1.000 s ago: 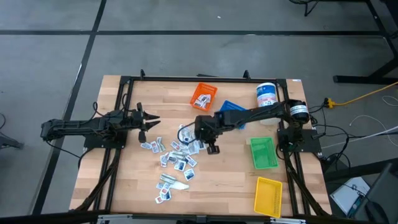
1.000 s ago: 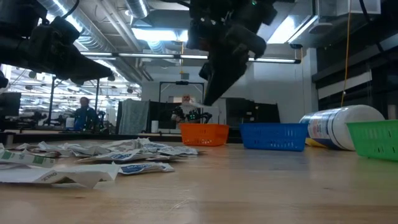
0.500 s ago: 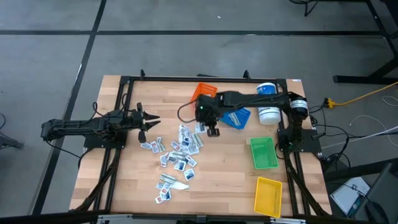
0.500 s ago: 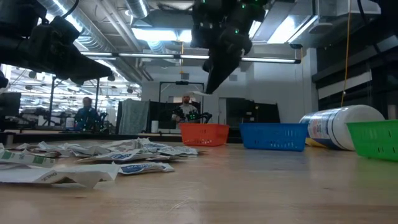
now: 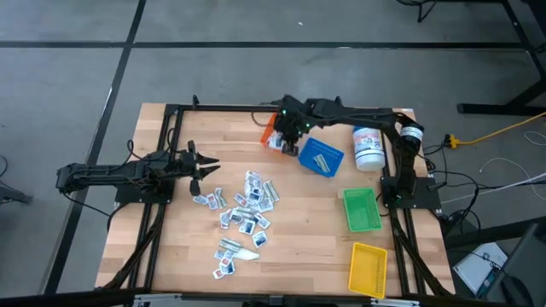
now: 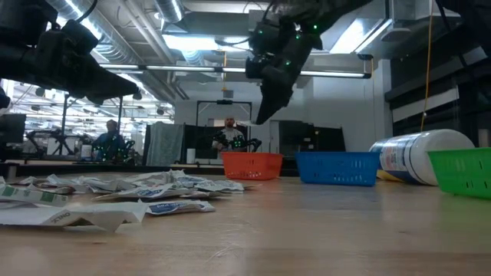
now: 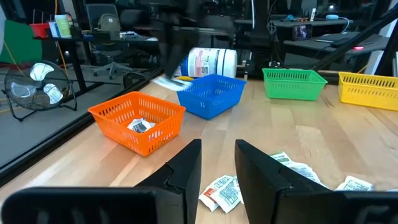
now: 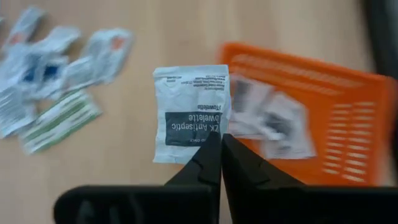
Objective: Pick & Place First Aid Supplies
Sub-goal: Put the gray towelette pack into the orange basket, then put the green bandage pack into the blue basket
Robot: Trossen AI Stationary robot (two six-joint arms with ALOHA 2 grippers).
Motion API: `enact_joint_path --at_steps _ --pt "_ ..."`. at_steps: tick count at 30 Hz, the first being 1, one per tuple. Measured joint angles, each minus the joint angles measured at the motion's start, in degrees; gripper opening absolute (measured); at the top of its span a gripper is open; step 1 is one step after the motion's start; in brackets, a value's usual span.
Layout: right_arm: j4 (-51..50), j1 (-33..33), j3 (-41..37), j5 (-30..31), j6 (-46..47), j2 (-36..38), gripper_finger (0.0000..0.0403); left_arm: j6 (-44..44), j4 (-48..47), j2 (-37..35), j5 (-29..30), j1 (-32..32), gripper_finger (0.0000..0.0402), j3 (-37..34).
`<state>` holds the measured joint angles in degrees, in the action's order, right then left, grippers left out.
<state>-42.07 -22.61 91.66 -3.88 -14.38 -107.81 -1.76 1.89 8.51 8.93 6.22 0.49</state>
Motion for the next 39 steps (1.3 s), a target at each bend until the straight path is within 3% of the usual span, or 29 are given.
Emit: enact_joint_path --at_steps 5,21,33,39 --pt "0.8 -2.4 0.0 3.9 0.3 0.0 0.0012 0.0 0.0 0.0 0.0 0.0 0.0093 0.0" --pt "1.0 -4.9 -0.1 4.3 2.4 0.0 0.0016 0.0 0.0 0.0 0.0 0.0 0.0091 0.0" --pt "1.0 -4.9 -0.1 4.3 5.3 0.0 0.0116 0.0 0.0 0.0 0.0 0.0 0.0091 0.0" --pt "1.0 -4.9 -0.1 4.3 6.6 0.0 0.0135 0.0 0.0 0.0 0.0 0.0 0.0092 0.0"
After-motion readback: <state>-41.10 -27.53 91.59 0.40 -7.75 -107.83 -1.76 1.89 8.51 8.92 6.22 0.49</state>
